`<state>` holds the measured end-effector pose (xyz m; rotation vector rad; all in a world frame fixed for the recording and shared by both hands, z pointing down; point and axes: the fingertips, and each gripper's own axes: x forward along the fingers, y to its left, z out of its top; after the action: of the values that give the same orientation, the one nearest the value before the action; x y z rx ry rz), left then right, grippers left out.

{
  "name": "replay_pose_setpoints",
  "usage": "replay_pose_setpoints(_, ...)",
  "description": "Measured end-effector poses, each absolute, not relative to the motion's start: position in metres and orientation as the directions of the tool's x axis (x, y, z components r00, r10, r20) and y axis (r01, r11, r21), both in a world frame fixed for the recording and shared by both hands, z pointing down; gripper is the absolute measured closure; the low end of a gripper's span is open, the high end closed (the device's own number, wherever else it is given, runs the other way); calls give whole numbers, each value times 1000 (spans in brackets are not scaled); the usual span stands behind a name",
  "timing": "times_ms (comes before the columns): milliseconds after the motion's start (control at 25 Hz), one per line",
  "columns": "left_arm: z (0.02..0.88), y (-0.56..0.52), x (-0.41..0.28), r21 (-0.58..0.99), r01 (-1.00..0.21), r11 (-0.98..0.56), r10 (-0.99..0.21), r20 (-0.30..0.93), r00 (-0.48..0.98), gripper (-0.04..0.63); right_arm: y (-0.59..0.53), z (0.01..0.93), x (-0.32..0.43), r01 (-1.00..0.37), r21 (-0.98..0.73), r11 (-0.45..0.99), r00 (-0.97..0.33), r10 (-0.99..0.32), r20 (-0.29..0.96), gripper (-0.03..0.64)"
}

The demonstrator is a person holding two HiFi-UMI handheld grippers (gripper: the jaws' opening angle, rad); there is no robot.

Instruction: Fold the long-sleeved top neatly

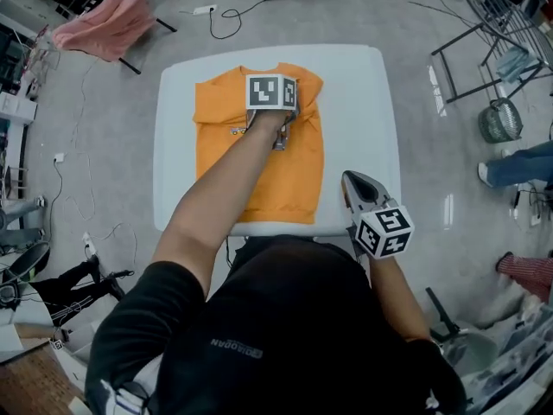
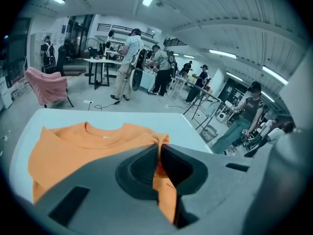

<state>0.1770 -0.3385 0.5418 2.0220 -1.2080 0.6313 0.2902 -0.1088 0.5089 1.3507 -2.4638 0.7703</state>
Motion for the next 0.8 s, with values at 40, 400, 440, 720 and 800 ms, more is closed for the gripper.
replay_pose_setpoints(40, 551, -339, 181, 301, -895, -330, -546, 713, 441, 573, -107, 512, 293, -835, -339, 433, -547, -713, 439, 611)
replay_pose_setpoints(400, 610, -336, 212, 246, -897, -368, -453, 795, 404, 572, -100, 532, 311, -843, -347, 411, -536, -692, 484, 611)
replay_pose_setpoints(440, 616, -334, 217, 245, -889, -386, -428, 807, 408, 568, -100, 533, 313, -845, -347, 408, -534, -691, 487, 611)
replay_pose_setpoints(720, 619, -314, 231, 282, -835, -473, -338, 817, 467, 407, -105, 536, 318, -840, -352, 412, -540, -686, 488, 611)
replay_pose_setpoints(800, 603, -308, 227, 308, -824, -476, -353, 791, 500, 405, -107, 537, 315, -834, -355, 423, -551, -680, 485, 611)
